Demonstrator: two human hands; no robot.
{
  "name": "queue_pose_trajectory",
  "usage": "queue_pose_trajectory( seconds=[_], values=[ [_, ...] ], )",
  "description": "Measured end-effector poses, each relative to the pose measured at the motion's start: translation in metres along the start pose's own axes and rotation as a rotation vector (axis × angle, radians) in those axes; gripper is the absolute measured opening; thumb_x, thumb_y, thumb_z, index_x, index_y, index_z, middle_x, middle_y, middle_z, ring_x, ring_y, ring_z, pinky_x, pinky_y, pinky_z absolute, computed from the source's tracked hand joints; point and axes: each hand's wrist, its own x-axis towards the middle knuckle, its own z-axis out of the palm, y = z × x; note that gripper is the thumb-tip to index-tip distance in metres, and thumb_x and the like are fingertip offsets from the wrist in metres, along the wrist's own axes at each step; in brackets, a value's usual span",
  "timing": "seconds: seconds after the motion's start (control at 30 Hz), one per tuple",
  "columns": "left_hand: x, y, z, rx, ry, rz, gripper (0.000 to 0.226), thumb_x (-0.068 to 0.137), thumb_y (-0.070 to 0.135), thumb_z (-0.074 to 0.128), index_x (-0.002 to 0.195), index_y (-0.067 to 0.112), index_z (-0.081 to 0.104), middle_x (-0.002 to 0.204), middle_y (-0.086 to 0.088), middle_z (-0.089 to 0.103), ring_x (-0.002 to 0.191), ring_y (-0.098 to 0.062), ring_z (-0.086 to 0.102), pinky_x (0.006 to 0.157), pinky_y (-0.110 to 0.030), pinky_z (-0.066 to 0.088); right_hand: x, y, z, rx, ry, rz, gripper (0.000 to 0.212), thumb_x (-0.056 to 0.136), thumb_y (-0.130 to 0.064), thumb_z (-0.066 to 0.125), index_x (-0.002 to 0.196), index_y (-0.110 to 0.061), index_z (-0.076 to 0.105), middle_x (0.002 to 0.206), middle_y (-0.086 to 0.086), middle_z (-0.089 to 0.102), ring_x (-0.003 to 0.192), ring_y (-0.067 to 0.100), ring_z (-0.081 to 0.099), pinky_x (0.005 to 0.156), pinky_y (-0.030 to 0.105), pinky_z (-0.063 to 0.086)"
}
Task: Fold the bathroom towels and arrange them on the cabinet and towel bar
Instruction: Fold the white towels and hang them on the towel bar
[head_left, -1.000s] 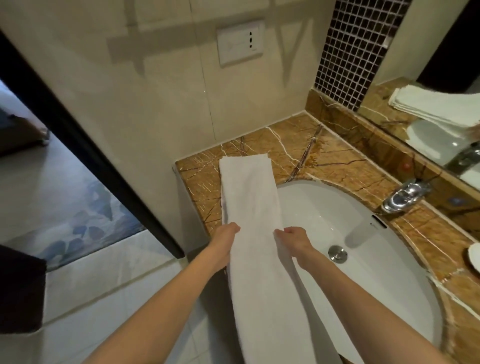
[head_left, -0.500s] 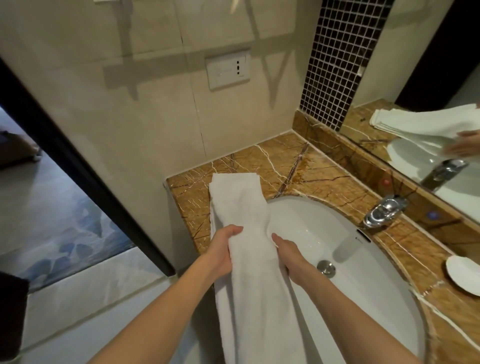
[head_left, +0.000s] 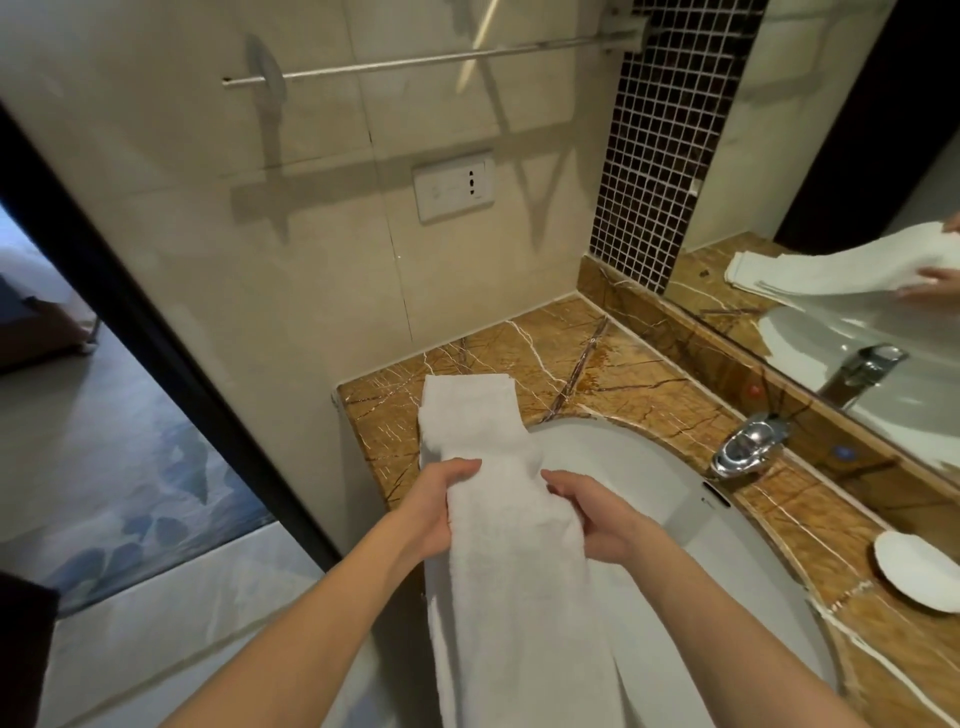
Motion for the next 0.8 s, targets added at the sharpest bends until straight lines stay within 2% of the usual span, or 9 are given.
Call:
queue_pose_trajectory(
  seconds=[0.1, 0.17, 0.2, 0.23, 0.37, 0.47, 0.57, 0.7, 0.8],
  values=[
    [-0.013, 0.020, 0.006, -0.019, 0.001, 0.017, 0.043, 0.088, 0.021, 0.053, 0.128, 0.005, 0.052, 0.119, -0.020, 0.065, 0.109, -0.037, 0.062, 0.094, -0.050, 0.047, -0.019, -0.021, 0.006, 0.067, -0.040, -0.070, 0.026, 0.087, -0.015, 0.059, 0.071, -0.008, 0.078, 0.084, 0.014, 0.073, 0.078, 0.028, 0.071, 0.071, 0.038, 0.057],
    [-0.024, 0.038, 0.014, -0.028, -0.021, 0.041, 0.039, 0.093, 0.024, 0.049, 0.126, 0.004, 0.052, 0.117, -0.020, 0.066, 0.106, -0.036, 0.064, 0.087, -0.047, 0.050, -0.036, -0.037, 0.018, 0.086, -0.061, -0.142, 0.013, 0.078, -0.009, 0.067, 0.067, -0.009, 0.074, 0.076, 0.012, 0.069, 0.072, 0.026, 0.068, 0.070, 0.038, 0.056],
    [-0.030, 0.047, 0.018, -0.022, -0.044, 0.049, 0.037, 0.095, 0.026, 0.047, 0.124, 0.004, 0.053, 0.115, -0.019, 0.067, 0.103, -0.034, 0.066, 0.083, -0.045, 0.051, -0.046, -0.044, 0.028, 0.110, -0.086, -0.188, 0.004, 0.072, -0.007, 0.072, 0.072, -0.010, 0.069, 0.077, 0.011, 0.067, 0.072, 0.026, 0.066, 0.070, 0.038, 0.056],
    [-0.037, 0.056, 0.023, -0.010, -0.063, 0.056, 0.036, 0.096, 0.027, 0.045, 0.122, 0.003, 0.054, 0.113, -0.019, 0.068, 0.100, -0.034, 0.067, 0.081, -0.043, 0.051, -0.054, -0.051, 0.036, 0.136, -0.109, -0.229, 0.014, 0.069, -0.005, 0.074, 0.080, -0.011, 0.067, 0.082, 0.011, 0.068, 0.077, 0.026, 0.066, 0.073, 0.038, 0.055],
    [-0.066, 0.093, 0.038, 0.042, -0.131, 0.090, 0.041, 0.100, 0.029, 0.038, 0.119, -0.001, 0.057, 0.116, -0.021, 0.066, 0.104, -0.033, 0.065, 0.083, -0.043, 0.050, -0.087, -0.077, 0.069, 0.063, -0.061, -0.351, 0.033, 0.087, -0.003, 0.055, 0.119, -0.013, 0.062, 0.109, 0.010, 0.072, 0.098, 0.028, 0.069, 0.080, 0.039, 0.056],
    [-0.091, 0.119, 0.048, 0.088, -0.158, 0.132, 0.038, 0.100, 0.026, 0.039, 0.120, -0.001, 0.056, 0.120, -0.021, 0.064, 0.107, -0.032, 0.062, 0.085, -0.042, 0.049, -0.118, -0.099, 0.098, -0.136, 0.088, -0.509, 0.034, 0.089, 0.000, 0.051, 0.118, -0.014, 0.062, 0.103, 0.008, 0.074, 0.090, 0.022, 0.072, 0.067, 0.029, 0.057],
    [-0.116, 0.148, 0.055, 0.158, -0.154, 0.239, 0.036, 0.099, 0.018, 0.045, 0.127, -0.003, 0.050, 0.123, -0.023, 0.061, 0.111, -0.033, 0.061, 0.084, -0.041, 0.052, -0.150, -0.124, 0.129, -0.300, 0.193, -0.664, 0.036, 0.087, -0.002, 0.057, 0.121, -0.015, 0.062, 0.106, 0.006, 0.072, 0.092, 0.021, 0.071, 0.071, 0.031, 0.058],
    [-0.157, 0.190, 0.066, 0.331, -0.113, 0.462, 0.025, 0.096, 0.013, 0.052, 0.115, -0.003, 0.059, 0.102, -0.016, 0.072, 0.089, -0.025, 0.071, 0.067, -0.033, 0.058, -0.191, -0.153, 0.169, -0.391, 0.248, -0.844, 0.038, 0.085, -0.004, 0.064, 0.120, -0.019, 0.063, 0.107, 0.002, 0.068, 0.084, 0.015, 0.071, 0.070, 0.031, 0.059],
    [-0.190, 0.216, 0.074, 0.447, -0.059, 0.561, 0.022, 0.094, 0.016, 0.056, 0.108, 0.001, 0.065, 0.093, -0.011, 0.074, 0.078, -0.021, 0.071, 0.064, -0.028, 0.055, -0.217, -0.170, 0.199, -0.482, 0.299, -0.959, 0.043, 0.084, -0.005, 0.064, 0.125, -0.018, 0.061, 0.117, 0.004, 0.063, 0.093, 0.018, 0.069, 0.081, 0.036, 0.058]
  ],
)
